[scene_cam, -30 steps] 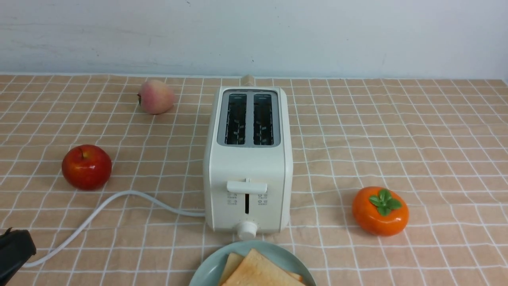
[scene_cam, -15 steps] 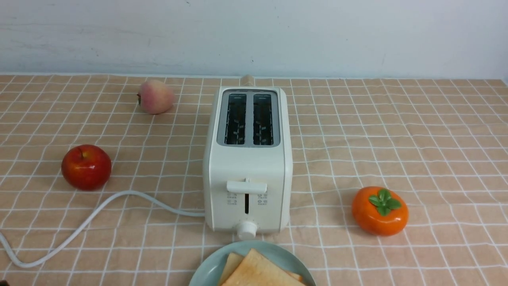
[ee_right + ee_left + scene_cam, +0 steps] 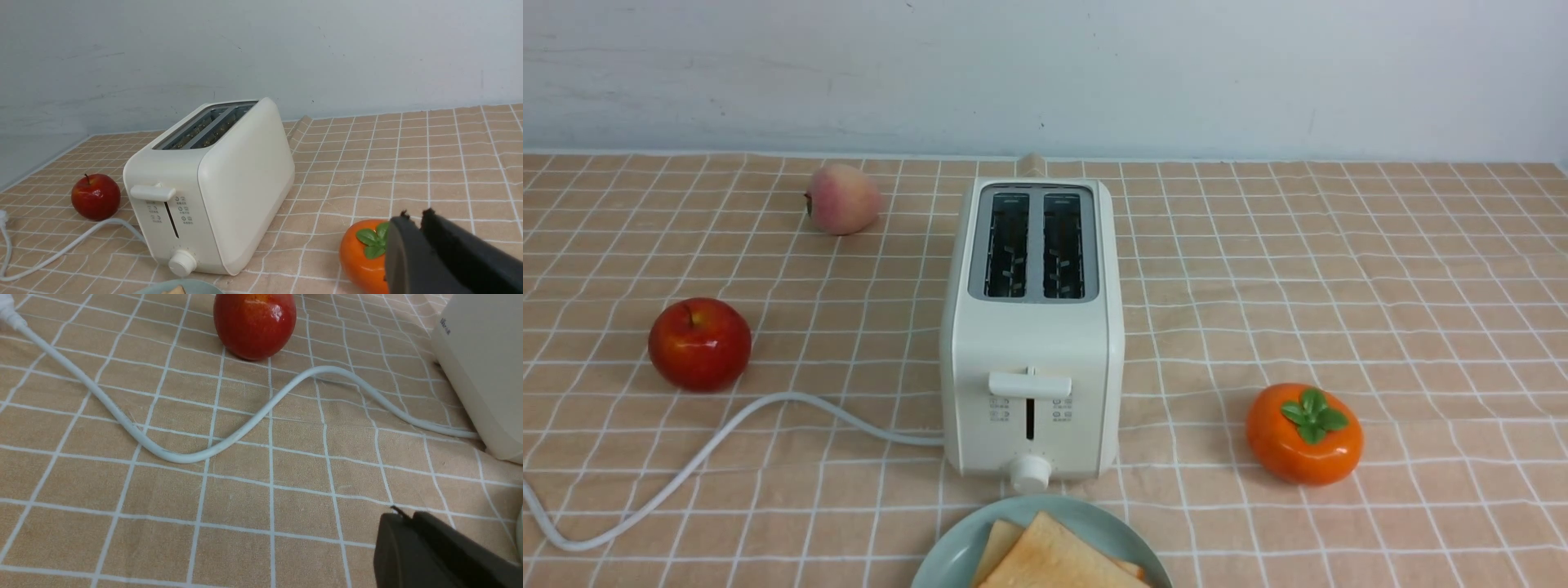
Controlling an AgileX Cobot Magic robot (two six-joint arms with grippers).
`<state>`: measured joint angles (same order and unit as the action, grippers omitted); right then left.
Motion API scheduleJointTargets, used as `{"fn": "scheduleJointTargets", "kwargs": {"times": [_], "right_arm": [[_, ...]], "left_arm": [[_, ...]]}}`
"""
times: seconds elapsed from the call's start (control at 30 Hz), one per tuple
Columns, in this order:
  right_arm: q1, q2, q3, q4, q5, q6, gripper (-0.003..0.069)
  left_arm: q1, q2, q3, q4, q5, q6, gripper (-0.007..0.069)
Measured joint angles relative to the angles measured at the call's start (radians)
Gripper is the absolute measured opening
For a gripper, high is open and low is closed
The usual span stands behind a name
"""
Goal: Take toasted bread from bread machine on light coffee tablecloth place on plate.
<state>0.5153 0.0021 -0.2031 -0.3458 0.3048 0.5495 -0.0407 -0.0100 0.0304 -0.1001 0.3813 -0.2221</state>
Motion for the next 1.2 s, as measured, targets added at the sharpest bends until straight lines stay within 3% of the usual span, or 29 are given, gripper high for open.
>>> {"fn": "scheduleJointTargets", "kwargs": {"times": [0.8,1.03,1.2], "right_arm": [[0.000,0.000,0.000,-0.008,-0.016,-0.011,0.0054],[0.000,0.000,0.000,0.259,-0.056,-0.305,0.0061],[0.000,0.000,0.000,0.369,-0.056,-0.424,0.0069]], "left_arm": [[0.003,0.000,0.000,0.000,0.002,0.000,0.0050],[0.003,0.000,0.000,0.000,0.002,0.000,0.0057],[0.003,0.000,0.000,-0.001,0.002,0.000,0.0064]]}}
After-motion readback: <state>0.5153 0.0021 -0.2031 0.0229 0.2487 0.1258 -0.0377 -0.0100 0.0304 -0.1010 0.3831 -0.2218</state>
